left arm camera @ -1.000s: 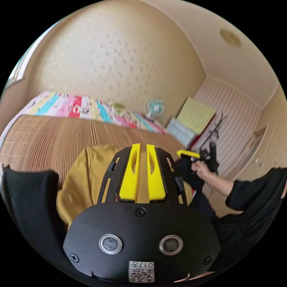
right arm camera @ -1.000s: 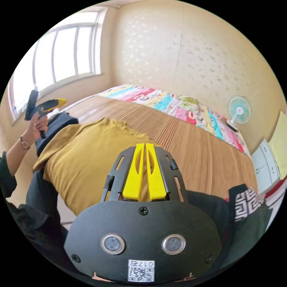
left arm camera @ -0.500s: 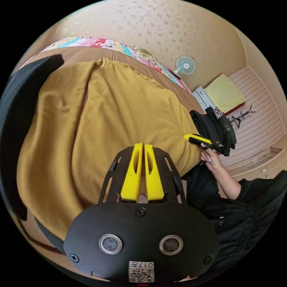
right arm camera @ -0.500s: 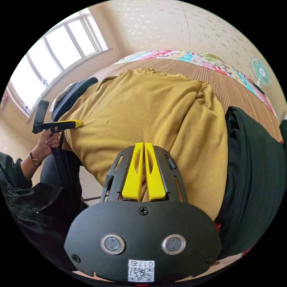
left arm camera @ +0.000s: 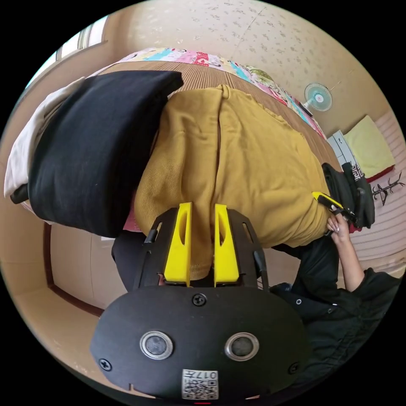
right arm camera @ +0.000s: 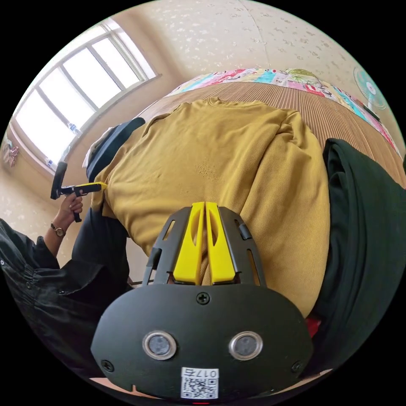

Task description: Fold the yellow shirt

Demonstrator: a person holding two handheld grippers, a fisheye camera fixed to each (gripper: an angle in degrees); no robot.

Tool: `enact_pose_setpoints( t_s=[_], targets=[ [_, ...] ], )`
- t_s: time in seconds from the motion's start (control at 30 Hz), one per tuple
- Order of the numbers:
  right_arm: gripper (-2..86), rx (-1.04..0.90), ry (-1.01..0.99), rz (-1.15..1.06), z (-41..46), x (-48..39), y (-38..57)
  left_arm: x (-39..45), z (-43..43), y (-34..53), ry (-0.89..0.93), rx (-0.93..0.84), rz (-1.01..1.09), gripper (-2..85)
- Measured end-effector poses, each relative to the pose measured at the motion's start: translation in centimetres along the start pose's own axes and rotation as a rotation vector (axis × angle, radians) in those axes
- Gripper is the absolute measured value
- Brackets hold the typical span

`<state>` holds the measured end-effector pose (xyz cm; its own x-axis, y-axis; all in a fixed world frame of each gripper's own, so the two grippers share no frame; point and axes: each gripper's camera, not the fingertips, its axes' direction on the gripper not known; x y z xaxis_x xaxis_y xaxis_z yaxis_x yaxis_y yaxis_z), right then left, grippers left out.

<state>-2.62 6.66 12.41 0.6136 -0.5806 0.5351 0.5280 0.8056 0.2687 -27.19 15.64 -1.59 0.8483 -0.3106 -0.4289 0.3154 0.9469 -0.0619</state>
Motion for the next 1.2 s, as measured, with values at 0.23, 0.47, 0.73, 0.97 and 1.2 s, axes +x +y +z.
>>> enact_pose_setpoints(
  t_s=[0.23, 0.47, 0.73, 0.97, 1.2],
  targets=[
    [0.8, 0.042, -0.178, 0.024, -3.0, 1.7, 0.6, -7.3, -5.9, 2.5, 0.460, 0.116, -0.150, 1.0],
    [2.9, 0.145, -0.412, -0.168, -6.9, -1.8, 0.3, -10.1, -12.1, 3.5, 1.006, 0.390, -0.210, -0.2],
    [21.2, 0.256, -0.686, -0.260, -8.0, -8.8, -3.9, -4.8, -10.9, 0.8, 1.121, 0.331, -0.140, -0.3],
    [9.5, 0.273, -0.888, -0.232, -5.9, -9.2, -8.6, -5.3, -10.3, 2.4, 1.146, 0.352, -0.183, 1.4],
    [3.6, 0.078, -0.518, -0.350, -11.7, -11.2, -24.3, -8.7, -12.1, 5.5, 1.001, 0.412, -0.175, 6.5]
  ],
)
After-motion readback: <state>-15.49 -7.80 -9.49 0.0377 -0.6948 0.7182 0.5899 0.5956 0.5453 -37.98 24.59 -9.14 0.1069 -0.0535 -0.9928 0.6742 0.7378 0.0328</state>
